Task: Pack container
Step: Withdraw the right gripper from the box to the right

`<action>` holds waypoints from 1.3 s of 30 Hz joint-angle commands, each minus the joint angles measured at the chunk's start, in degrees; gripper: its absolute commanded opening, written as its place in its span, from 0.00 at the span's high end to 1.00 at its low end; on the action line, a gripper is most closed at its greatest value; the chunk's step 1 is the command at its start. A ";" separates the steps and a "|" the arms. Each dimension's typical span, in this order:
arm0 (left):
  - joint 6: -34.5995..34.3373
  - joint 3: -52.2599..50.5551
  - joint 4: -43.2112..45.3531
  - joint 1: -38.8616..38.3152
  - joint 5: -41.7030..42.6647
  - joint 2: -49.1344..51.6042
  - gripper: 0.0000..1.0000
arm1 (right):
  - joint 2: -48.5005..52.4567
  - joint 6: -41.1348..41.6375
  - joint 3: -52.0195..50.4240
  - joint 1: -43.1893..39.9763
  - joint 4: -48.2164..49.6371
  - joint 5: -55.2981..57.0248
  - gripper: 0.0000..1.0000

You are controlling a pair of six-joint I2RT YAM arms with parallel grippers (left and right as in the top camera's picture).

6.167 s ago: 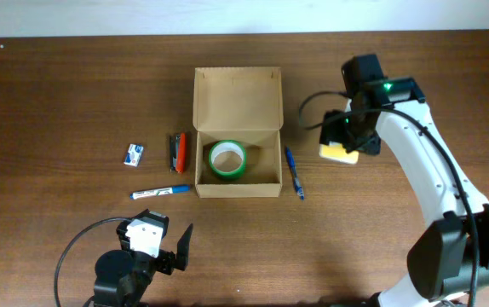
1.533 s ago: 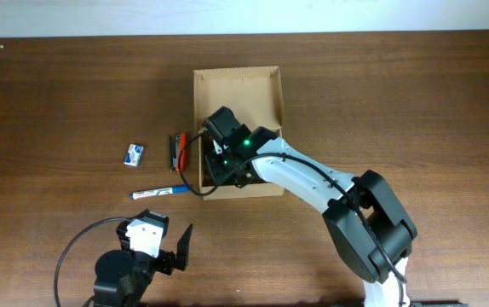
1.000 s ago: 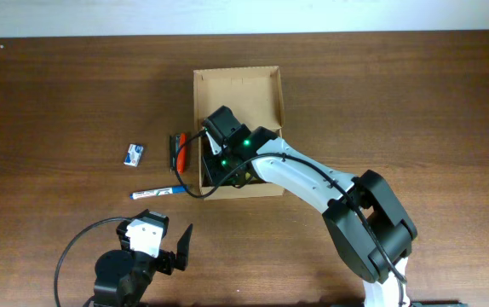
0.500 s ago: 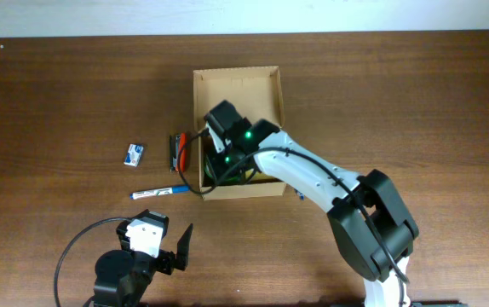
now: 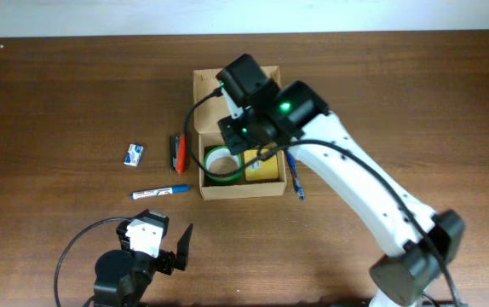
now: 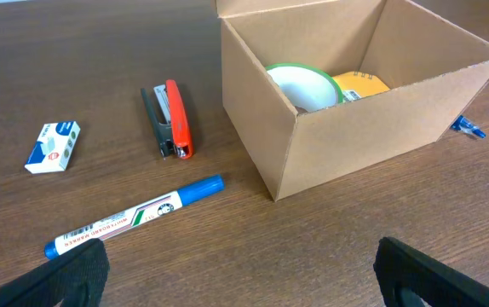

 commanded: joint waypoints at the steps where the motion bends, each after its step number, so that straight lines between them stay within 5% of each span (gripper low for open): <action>1: -0.59 -0.31 0.15 -0.15 0.61 -0.48 0.00 | -3.28 -0.83 2.12 -1.25 -3.19 3.37 0.96; 17: -0.59 -0.31 0.15 -0.15 0.61 -0.48 0.00 | -20.02 -10.58 0.20 -12.76 -20.74 2.01 0.96; 31: -0.59 -0.31 0.15 -0.15 0.61 -0.48 0.00 | -38.60 -11.32 -24.70 -12.76 -16.96 0.61 0.96; 39: -0.59 -0.31 0.15 -0.15 0.61 -0.48 0.01 | -48.63 -11.32 -28.61 -12.76 -16.96 0.70 0.96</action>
